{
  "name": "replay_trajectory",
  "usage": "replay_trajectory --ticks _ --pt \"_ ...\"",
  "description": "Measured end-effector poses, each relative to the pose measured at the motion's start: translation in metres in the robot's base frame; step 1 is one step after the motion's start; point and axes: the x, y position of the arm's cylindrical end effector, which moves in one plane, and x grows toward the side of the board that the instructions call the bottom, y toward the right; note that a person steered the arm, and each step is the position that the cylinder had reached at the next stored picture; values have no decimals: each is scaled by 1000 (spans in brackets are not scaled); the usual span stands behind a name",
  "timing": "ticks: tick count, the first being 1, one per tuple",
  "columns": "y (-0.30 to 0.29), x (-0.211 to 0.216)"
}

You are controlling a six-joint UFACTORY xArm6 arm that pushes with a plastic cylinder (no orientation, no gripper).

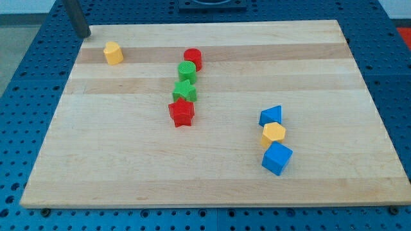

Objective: Move the yellow heart slightly to the top

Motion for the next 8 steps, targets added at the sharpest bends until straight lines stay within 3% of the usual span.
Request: replay_trajectory --ticks 1,3,6,8 --pt "23 46" --pt "44 79" --pt "110 24" --pt "86 29"
